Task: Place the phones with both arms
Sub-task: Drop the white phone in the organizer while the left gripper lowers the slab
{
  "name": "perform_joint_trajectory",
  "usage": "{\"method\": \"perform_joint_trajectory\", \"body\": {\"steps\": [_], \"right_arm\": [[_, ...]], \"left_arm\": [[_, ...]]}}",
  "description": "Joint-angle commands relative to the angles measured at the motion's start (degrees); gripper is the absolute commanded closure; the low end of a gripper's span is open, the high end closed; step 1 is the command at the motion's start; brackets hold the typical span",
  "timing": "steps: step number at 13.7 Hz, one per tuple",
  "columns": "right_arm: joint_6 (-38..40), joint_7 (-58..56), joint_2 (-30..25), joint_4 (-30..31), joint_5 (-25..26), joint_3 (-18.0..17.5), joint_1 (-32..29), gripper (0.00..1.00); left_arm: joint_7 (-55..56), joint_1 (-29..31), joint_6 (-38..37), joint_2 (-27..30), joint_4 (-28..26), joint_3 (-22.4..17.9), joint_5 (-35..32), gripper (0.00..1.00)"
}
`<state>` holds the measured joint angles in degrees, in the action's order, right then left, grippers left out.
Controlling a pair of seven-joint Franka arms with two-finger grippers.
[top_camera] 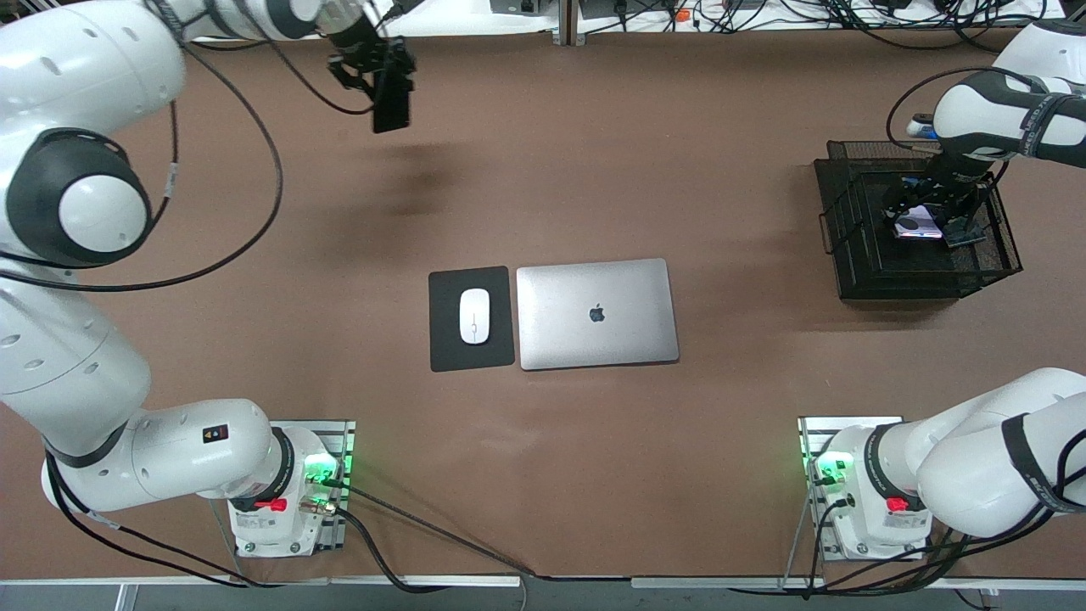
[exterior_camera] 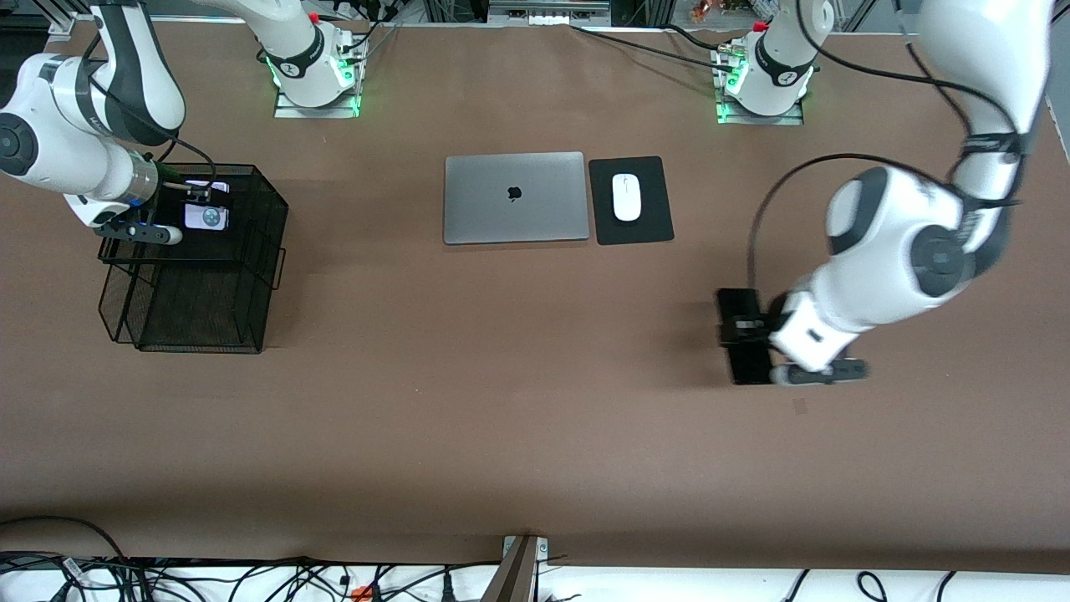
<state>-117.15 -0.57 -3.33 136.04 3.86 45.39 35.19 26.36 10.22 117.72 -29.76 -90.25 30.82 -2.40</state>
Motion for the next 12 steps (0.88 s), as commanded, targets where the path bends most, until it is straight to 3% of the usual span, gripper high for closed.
{"method": "perform_joint_trajectory", "body": {"steps": [1,2,3,5,8,12], "right_arm": [[-0.5,0.2,-1.2,0.2,1.1,0.4,0.7,0.13],[-0.5,0.2,-1.3,0.0,1.1,0.5,0.7,0.05],[-0.4,0.1,-1.5,-0.4,1.1,0.4,0.7,0.04],[1.3,0.5,-1.6,-2.2,1.0,-0.5,0.8,0.00],[5.2,0.5,-1.4,-6.4,1.0,-1.2,1.4,0.00],[12.7,0.5,1.9,-18.9,0.8,-5.5,2.3,0.00]], "left_arm": [[6.8,-7.1,-1.3,-6.7,8.1,-0.2,0.9,1.00],[10.5,-10.6,-1.0,-9.6,11.1,-0.4,0.6,1.00],[13.7,-14.4,-0.8,-12.7,14.7,-1.0,-0.1,1.00],[17.1,-22.7,-0.8,-16.2,19.8,-6.1,-0.2,1.00],[21.3,-28.9,5.3,-18.9,20.9,-8.6,-0.3,1.00],[22.9,-34.8,7.8,-21.8,21.3,-10.8,-0.4,1.00]]}}
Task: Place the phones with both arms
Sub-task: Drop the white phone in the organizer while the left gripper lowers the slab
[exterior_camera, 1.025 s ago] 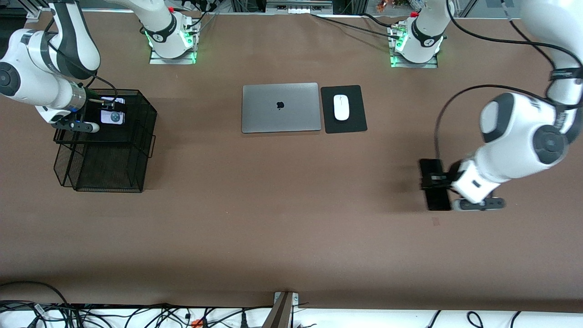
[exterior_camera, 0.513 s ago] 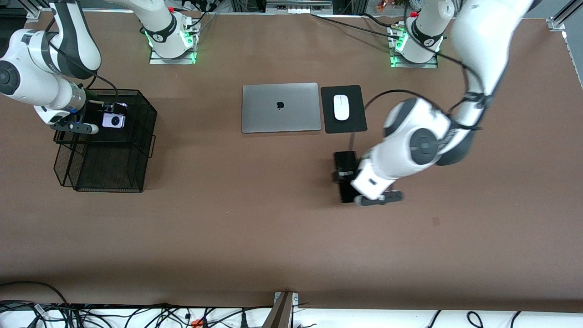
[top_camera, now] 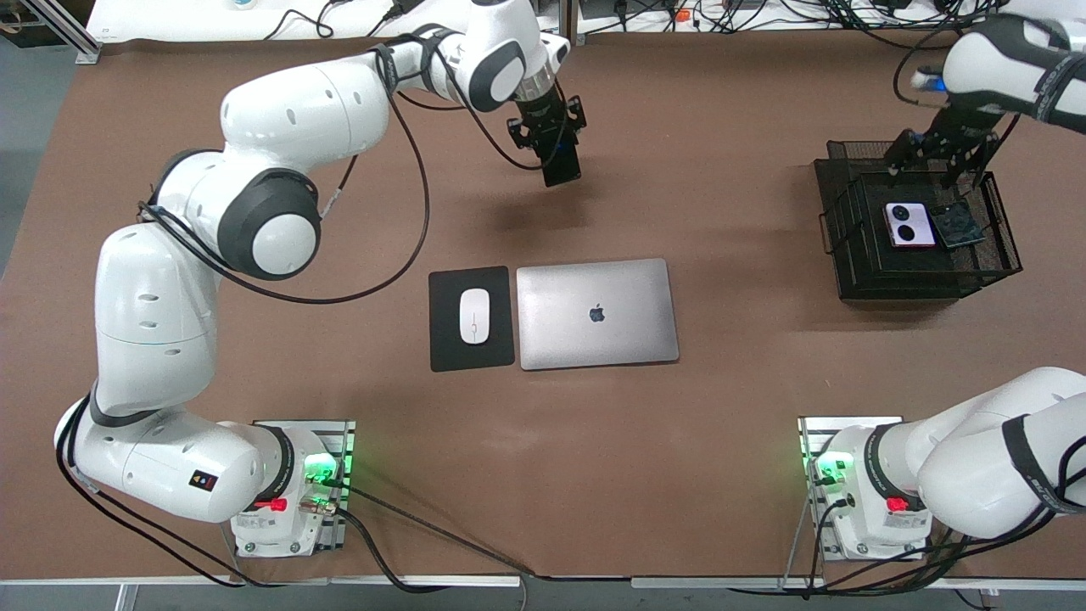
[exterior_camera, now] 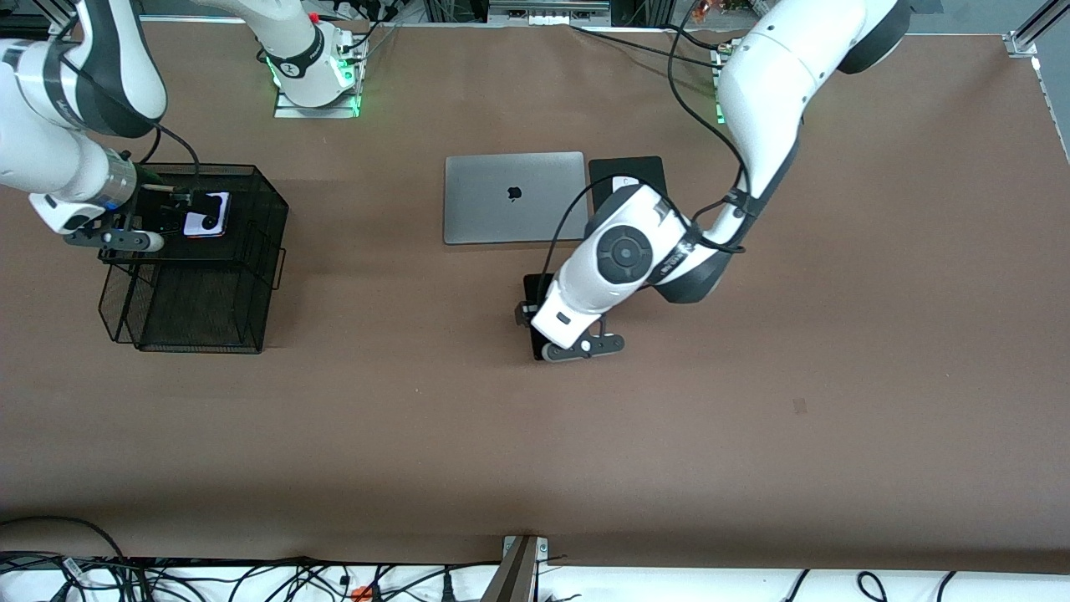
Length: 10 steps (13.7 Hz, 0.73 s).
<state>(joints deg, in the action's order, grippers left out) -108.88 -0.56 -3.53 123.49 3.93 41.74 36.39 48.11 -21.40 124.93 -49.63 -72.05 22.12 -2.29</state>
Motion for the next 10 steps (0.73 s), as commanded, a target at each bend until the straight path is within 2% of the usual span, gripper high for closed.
{"method": "perform_joint_trajectory", "body": {"steps": [1,4,7,10], "right_arm": [[5.8,0.7,3.3,-8.9,0.5,-2.2,1.7,0.00],[5.7,3.1,7.4,-15.0,-0.6,-2.2,5.6,0.00],[6.2,3.0,11.7,-19.1,-5.1,-2.2,5.7,0.00],[6.2,3.0,13.7,-21.1,-7.3,-2.2,5.7,0.00]], "left_arm": [[1.1,-5.2,0.8,-2.9,3.3,-3.5,-0.5,1.00],[1.2,-11.3,6.1,-5.2,3.6,-9.6,-0.4,1.00],[1.2,-12.4,8.7,-7.1,4.2,-10.1,-0.5,1.00],[1.3,-12.5,8.7,-9.5,7.3,-10.5,-0.5,0.99]]}}
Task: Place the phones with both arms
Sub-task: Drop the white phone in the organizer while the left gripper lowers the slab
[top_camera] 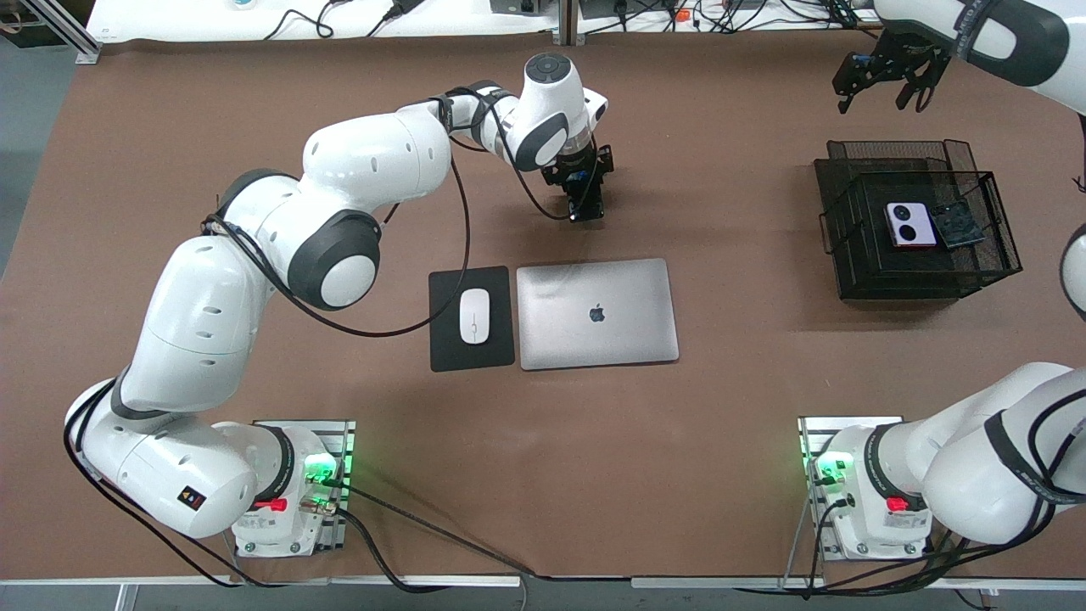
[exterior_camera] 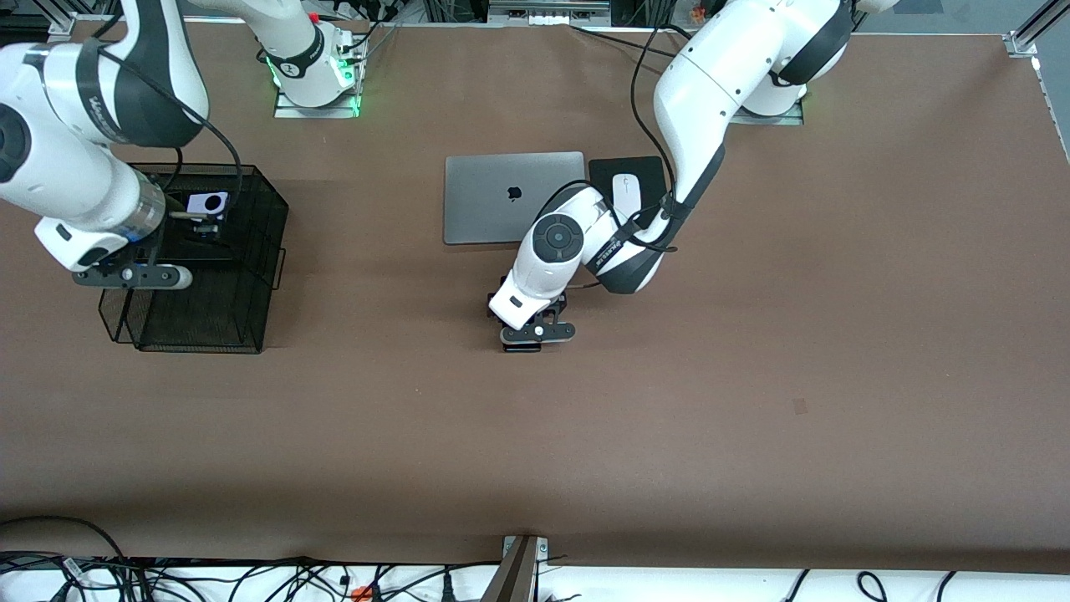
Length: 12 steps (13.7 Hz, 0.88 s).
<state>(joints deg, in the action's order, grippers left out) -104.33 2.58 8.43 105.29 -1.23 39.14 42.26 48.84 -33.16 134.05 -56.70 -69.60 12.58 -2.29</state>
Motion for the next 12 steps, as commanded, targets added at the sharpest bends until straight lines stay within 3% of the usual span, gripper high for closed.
{"method": "perform_joint_trajectory", "body": {"steps": [1,2,3,5,6,9,12], "right_arm": [[1.7,-0.3,1.9,-3.1,-2.5,0.4,-0.2,0.00],[1.7,-0.2,2.0,-3.1,-2.6,0.4,-0.2,0.00],[1.7,-0.1,2.1,-3.1,-2.6,0.4,-0.2,0.00],[1.8,0.0,2.1,-3.1,-2.7,0.4,-0.1,0.00],[1.8,-0.2,2.1,-3.0,-2.7,0.4,-0.1,0.00],[1.8,-0.6,3.5,-3.1,-2.6,0.6,-0.9,0.00],[1.2,-0.1,4.3,-3.8,-2.5,0.6,-0.9,0.00]], "left_arm": [[0.6,-1.4,-0.5,-3.3,6.0,-1.4,-0.5,0.99],[0.7,-1.6,-0.5,-4.2,7.3,-2.1,-0.4,0.95],[1.3,-1.8,-0.5,-4.3,7.4,-2.3,-0.4,0.83],[1.5,-1.8,-0.5,-4.1,7.4,-2.4,-0.5,0.12],[1.5,-1.8,-0.5,-3.9,7.4,-2.6,-0.5,0.00],[1.7,-0.9,-1.5,-2.0,7.4,-2.9,-0.7,0.00],[1.1,5.1,-7.4,3.8,6.7,-3.6,-1.0,0.00]]}}
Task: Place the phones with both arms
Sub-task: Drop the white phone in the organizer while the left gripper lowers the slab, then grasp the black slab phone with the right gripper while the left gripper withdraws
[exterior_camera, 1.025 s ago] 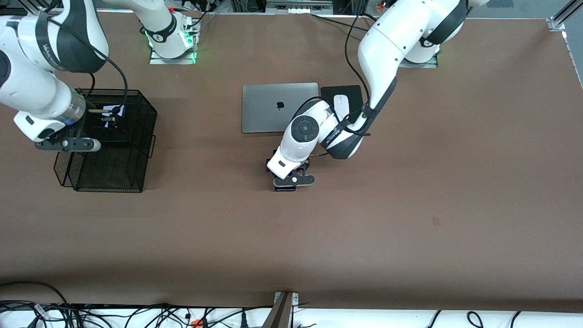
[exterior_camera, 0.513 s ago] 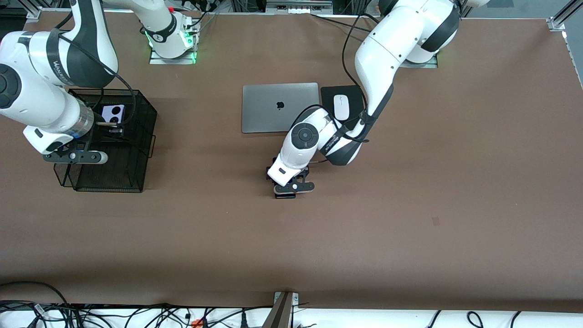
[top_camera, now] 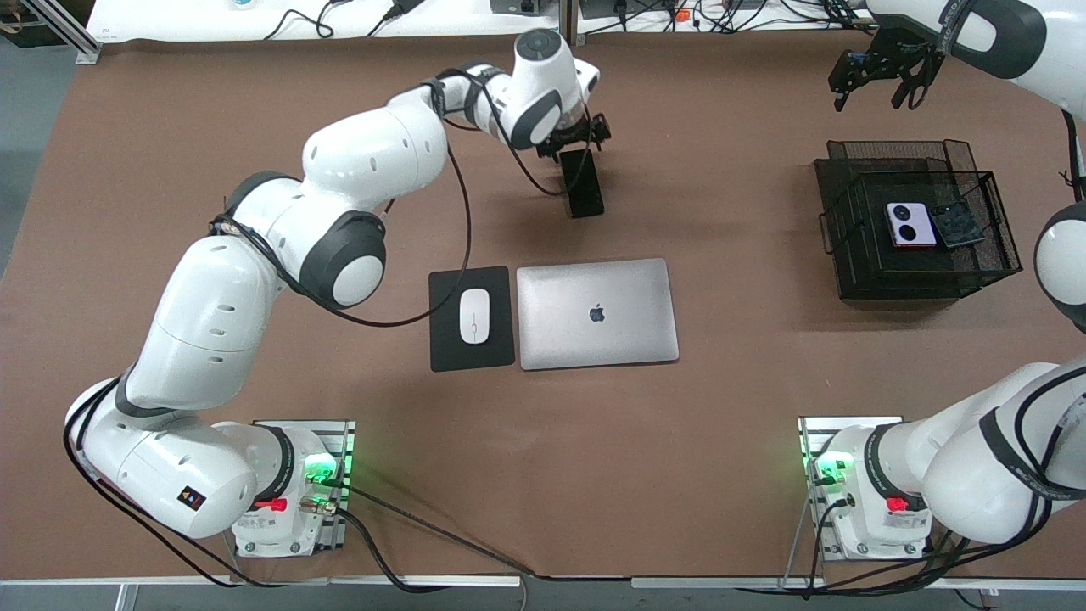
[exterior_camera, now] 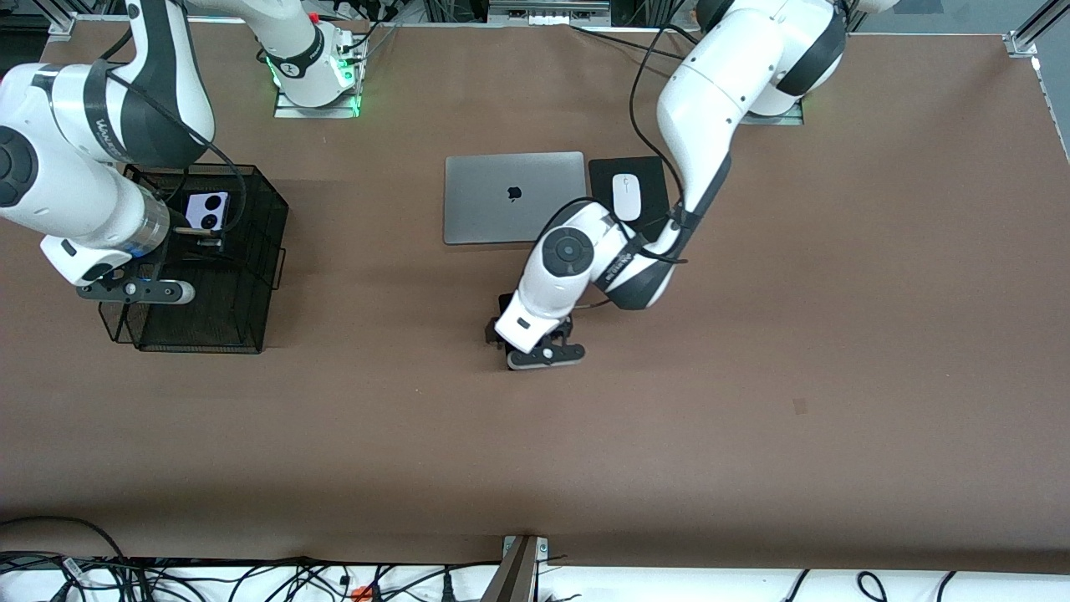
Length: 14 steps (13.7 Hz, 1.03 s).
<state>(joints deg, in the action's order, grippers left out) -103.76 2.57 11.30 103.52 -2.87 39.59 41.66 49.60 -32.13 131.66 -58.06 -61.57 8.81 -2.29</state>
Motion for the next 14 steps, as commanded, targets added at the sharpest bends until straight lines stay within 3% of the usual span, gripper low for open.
{"method": "perform_joint_trajectory", "body": {"steps": [1,4,7,12,14], "right_arm": [[1.2,-1.2,2.9,-3.7,-0.9,0.1,-0.5,0.00],[1.9,-1.4,4.0,-5.1,-1.2,-0.1,0.2,0.00],[1.9,-1.2,5.1,-6.8,-6.5,-2.7,1.0,0.00],[2.6,2.2,14.3,-17.4,-9.5,-12.1,0.9,0.00],[2.0,9.6,19.3,-21.9,-14.1,-14.2,1.0,0.00]], "left_arm": [[0.2,6.2,-7.6,7.8,-1.7,0.2,-0.9,0.00],[-5.6,13.2,-16.1,15.9,-4.9,0.2,-0.9,0.00],[-18.6,21.5,-21.6,26.6,-13.2,0.4,-0.7,0.00],[-39.7,33.4,-30.1,35.7,-16.9,0.7,-0.6,0.00],[-45.9,37.5,-30.4,37.9,-20.1,0.8,-0.5,0.00]]}}
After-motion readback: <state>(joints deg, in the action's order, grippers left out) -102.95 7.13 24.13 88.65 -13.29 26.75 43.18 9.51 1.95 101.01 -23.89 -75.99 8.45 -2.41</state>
